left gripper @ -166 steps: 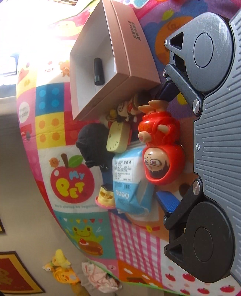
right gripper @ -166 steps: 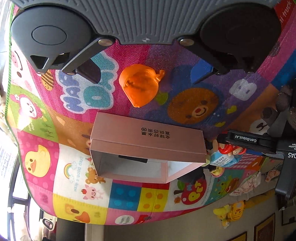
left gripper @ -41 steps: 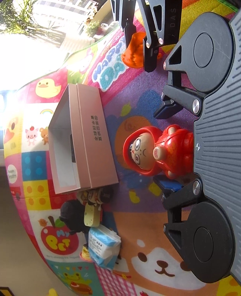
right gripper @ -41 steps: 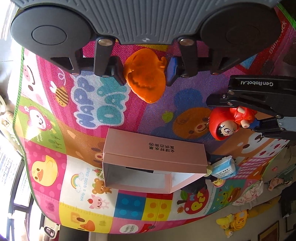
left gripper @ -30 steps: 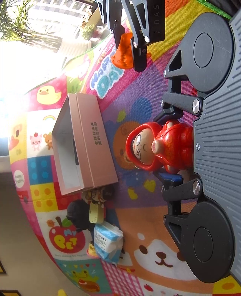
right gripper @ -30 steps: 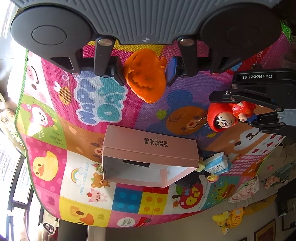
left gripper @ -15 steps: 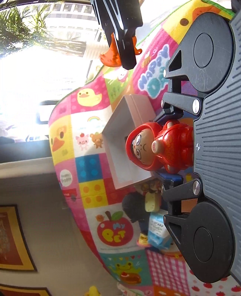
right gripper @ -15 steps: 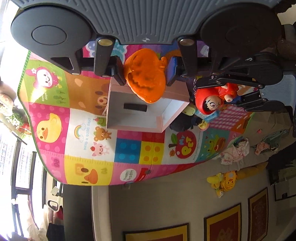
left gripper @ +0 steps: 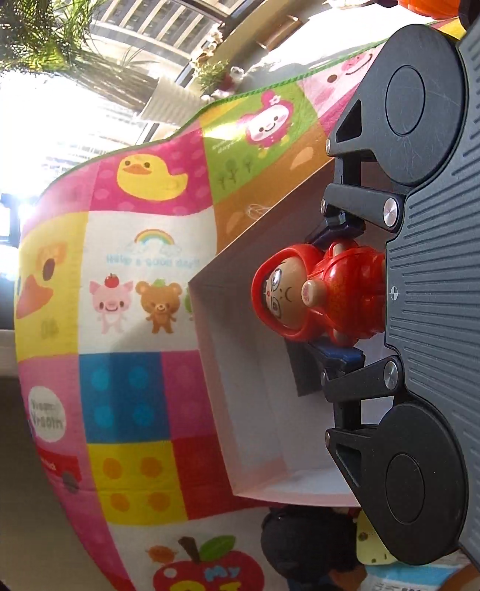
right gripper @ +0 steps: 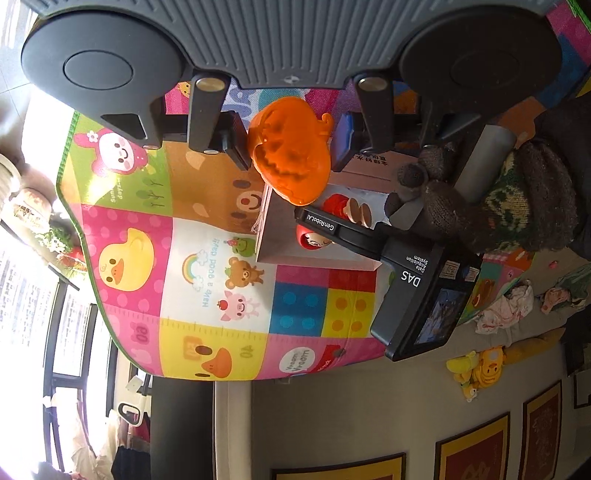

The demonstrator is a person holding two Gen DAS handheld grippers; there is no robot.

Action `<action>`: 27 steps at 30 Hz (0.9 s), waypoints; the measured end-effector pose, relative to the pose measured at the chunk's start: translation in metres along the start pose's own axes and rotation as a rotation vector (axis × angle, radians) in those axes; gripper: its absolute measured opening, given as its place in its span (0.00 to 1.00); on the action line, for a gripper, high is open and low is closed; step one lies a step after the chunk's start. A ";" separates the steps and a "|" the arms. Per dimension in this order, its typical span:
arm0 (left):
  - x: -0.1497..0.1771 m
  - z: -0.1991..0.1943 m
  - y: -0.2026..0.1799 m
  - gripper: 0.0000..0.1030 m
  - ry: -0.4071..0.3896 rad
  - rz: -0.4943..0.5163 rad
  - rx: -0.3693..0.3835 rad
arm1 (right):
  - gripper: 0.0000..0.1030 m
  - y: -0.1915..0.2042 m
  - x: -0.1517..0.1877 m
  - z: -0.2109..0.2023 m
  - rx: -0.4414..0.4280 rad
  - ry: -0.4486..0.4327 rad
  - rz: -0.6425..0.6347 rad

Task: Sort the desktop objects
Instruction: 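Place the red doll and orange toy into the pink box, opening both tools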

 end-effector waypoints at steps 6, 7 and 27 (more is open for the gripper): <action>0.003 -0.035 0.016 0.82 -0.109 -0.072 0.039 | 0.45 0.009 0.013 0.017 -0.034 0.056 -0.005; 0.004 -0.052 0.024 0.85 -0.159 -0.073 0.033 | 0.45 0.011 0.014 0.019 -0.043 0.068 -0.004; 0.146 -0.137 0.166 0.97 -0.227 -0.255 -0.193 | 0.50 -0.029 -0.095 0.219 0.132 0.305 0.039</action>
Point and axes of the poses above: each gripper's, at about its wrist camera, not at the fingertips, and z roughly the way its jaws point, y to its left, x to its underside, the point moved 10 cm from there along z, roughly the way its jaws point, and after that the axes turned 8 degrees about -x, right-handed, at the moved point
